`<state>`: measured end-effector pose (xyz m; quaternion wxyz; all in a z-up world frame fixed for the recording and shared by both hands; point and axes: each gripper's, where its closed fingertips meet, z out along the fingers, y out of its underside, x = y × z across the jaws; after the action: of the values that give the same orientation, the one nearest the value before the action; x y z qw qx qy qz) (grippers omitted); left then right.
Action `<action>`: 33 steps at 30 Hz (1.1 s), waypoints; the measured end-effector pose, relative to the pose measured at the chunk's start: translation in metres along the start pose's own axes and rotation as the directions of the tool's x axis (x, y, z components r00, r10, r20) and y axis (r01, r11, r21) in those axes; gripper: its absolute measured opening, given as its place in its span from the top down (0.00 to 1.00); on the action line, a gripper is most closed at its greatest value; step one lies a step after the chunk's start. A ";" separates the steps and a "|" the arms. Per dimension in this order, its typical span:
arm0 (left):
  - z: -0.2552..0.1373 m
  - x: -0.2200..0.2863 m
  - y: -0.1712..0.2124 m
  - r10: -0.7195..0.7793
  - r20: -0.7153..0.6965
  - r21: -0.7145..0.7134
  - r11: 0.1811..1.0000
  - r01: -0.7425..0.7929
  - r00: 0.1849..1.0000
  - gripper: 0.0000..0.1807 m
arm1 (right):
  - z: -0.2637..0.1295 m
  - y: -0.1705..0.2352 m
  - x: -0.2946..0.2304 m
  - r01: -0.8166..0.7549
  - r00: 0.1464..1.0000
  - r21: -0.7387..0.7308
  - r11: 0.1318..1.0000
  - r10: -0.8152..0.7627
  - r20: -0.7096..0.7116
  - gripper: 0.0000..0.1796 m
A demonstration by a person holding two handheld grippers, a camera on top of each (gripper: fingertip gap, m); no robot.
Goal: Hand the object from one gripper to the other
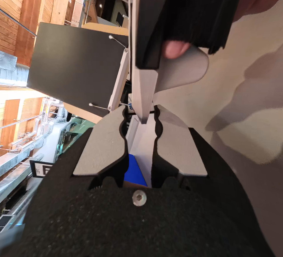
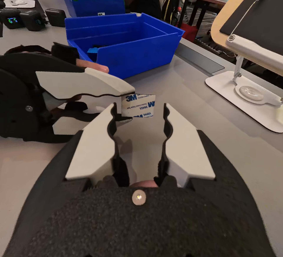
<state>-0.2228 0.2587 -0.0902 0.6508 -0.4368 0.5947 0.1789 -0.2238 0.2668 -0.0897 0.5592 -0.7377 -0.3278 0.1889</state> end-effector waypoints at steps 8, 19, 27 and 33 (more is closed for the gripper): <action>0.000 0.002 -0.003 -0.012 -0.004 -0.014 1.000 0.012 1.000 0.82 | 0.000 0.004 -0.003 -0.030 0.999 -0.022 0.999 0.030 0.025 0.76; -0.006 -0.020 -0.009 -0.349 -0.017 0.044 0.936 0.349 0.937 0.75 | -0.020 -0.013 0.021 -0.587 0.782 0.058 0.808 0.547 0.300 0.76; -0.019 -0.043 -0.030 -0.659 -0.005 0.178 0.740 0.649 0.752 0.81 | -0.032 -0.050 0.012 -0.950 0.264 0.061 0.305 0.689 0.675 0.77; -0.020 -0.044 -0.035 -0.670 0.029 0.187 0.733 0.654 0.742 0.83 | -0.021 -0.055 -0.022 -0.972 0.136 -0.033 0.232 0.671 0.729 0.77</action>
<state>-0.2189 0.2363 -0.0349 0.7328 -0.5557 0.3814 -0.0938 -0.2407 0.2460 -0.0328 0.3598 -0.5244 0.0530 0.7699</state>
